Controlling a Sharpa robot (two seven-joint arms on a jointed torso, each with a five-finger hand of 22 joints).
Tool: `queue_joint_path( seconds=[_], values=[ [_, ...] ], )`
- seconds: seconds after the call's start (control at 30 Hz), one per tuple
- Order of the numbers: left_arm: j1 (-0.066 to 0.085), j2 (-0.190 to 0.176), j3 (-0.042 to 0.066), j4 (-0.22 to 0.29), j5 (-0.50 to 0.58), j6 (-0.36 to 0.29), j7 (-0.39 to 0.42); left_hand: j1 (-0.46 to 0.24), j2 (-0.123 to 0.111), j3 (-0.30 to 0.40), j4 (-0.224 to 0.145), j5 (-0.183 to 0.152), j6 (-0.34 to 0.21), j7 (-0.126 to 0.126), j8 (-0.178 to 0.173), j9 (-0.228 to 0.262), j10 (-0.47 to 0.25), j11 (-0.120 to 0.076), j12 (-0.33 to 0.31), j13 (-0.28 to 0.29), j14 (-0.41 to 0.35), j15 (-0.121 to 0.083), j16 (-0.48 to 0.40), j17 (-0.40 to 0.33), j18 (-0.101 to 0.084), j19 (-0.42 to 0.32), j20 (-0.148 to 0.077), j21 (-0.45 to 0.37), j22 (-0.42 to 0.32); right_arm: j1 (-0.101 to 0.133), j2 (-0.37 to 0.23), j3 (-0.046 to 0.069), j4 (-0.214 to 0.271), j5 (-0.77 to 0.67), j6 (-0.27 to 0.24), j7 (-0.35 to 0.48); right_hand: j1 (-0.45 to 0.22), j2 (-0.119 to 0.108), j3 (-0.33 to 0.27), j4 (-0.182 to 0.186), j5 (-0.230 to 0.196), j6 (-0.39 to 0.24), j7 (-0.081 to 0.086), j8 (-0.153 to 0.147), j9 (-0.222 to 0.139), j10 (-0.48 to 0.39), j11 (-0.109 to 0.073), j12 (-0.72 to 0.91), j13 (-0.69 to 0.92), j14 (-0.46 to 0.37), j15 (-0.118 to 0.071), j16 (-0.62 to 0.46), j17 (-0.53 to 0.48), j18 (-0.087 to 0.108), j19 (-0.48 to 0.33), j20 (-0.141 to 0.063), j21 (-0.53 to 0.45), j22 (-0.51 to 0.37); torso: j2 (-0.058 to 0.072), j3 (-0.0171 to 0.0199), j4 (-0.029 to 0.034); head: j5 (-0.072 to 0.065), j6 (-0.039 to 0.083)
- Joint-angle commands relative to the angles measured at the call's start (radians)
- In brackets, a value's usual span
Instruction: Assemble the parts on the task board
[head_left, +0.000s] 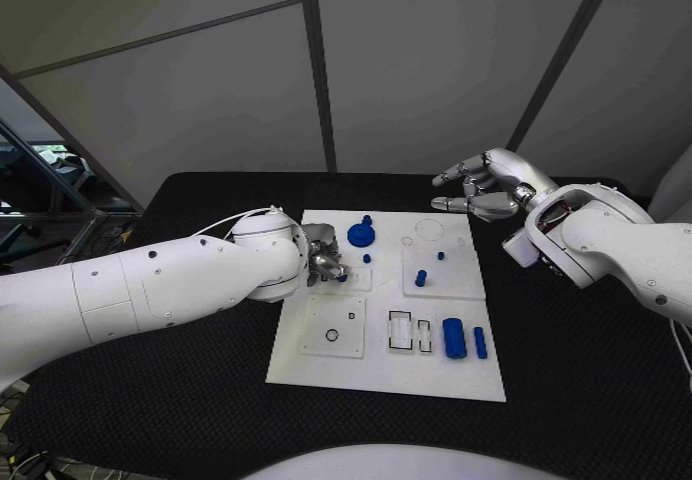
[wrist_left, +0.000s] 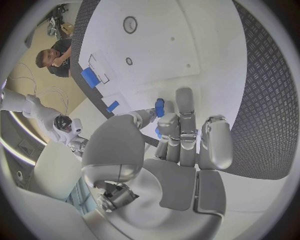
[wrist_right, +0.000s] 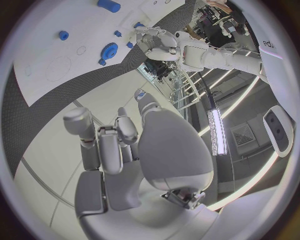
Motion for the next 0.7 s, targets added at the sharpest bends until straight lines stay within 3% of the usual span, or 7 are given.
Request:
queue_joint_path(
  seconds=[0.03,0.07,0.13,0.47,0.7],
  values=[
    [-0.002,-0.001,-0.002,0.003,-0.006,0.033,-0.008,-0.010,0.000,0.178,-0.183,0.028,-0.004,-0.001,0.010,0.002,0.006,-0.004,0.010,0.006,0.009,-0.001,-0.007,0.002,-0.005,0.003,-0.001,0.003,-0.001,0.002,0.001,0.001,-0.001,-0.003,0.008,0.001,-0.011,-0.001,-0.001,0.003,-0.003,-0.005,-0.002,0.007,-0.001,-0.002,-0.002,-0.001,0.001,0.058,-0.008,-0.005,0.070,0.018,0.000,-0.003,-0.004,0.001,0.000,-0.0002,0.0007,0.001,-0.001],
    [-0.002,-0.001,-0.002,0.003,-0.006,0.033,-0.007,-0.019,-0.005,0.183,-0.188,0.059,-0.001,-0.001,0.015,0.003,0.009,-0.005,0.015,0.011,0.009,-0.001,-0.007,0.003,-0.005,0.004,-0.002,0.003,0.000,0.002,0.001,0.001,-0.001,-0.004,0.008,0.001,-0.012,-0.001,-0.001,0.003,-0.003,-0.004,-0.002,0.007,-0.001,-0.002,-0.002,-0.001,0.001,0.058,-0.008,-0.005,0.070,0.019,0.000,-0.003,-0.005,0.000,0.000,0.0000,0.0007,0.001,-0.001],
    [-0.002,-0.001,-0.002,0.002,-0.006,0.031,-0.007,-0.033,-0.010,0.188,-0.194,0.082,0.001,-0.003,0.021,0.004,0.014,-0.006,0.021,0.015,0.010,-0.002,-0.008,0.004,-0.006,0.005,-0.002,0.003,0.002,0.002,0.002,0.001,-0.001,-0.004,0.008,0.001,-0.012,-0.001,-0.001,0.003,-0.003,-0.004,-0.002,0.007,-0.001,-0.002,-0.002,-0.001,0.001,0.058,-0.008,-0.005,0.070,0.019,0.000,-0.003,-0.005,0.000,0.000,0.0001,0.0004,0.001,-0.001],
    [-0.002,0.008,-0.002,-0.005,-0.004,0.023,-0.006,-0.075,-0.017,0.175,-0.193,0.087,0.014,-0.012,0.037,0.005,0.025,-0.011,0.031,0.021,0.012,-0.004,-0.009,0.007,-0.007,0.010,-0.004,0.007,0.011,0.002,0.004,0.001,-0.002,-0.004,0.009,0.001,-0.012,-0.001,-0.001,0.003,-0.003,-0.004,-0.002,0.007,-0.001,-0.002,-0.002,-0.001,0.001,0.058,-0.008,-0.005,0.070,0.019,0.000,-0.003,-0.005,0.000,0.001,0.0004,-0.0002,-0.002,-0.005],
    [-0.002,0.013,-0.002,-0.013,-0.002,0.021,-0.005,-0.126,-0.021,0.109,-0.169,0.083,0.025,-0.021,0.042,-0.004,0.031,-0.016,0.039,0.023,0.014,-0.007,-0.011,0.010,-0.009,0.014,-0.006,0.008,0.017,0.002,0.004,0.001,-0.003,-0.004,0.009,0.000,-0.012,-0.001,-0.002,0.004,-0.003,-0.004,-0.003,0.007,-0.001,-0.003,-0.002,-0.002,0.000,0.057,-0.008,-0.006,0.069,0.019,0.000,-0.003,-0.005,-0.001,0.000,0.0009,0.0005,-0.004,-0.005]
  ],
)
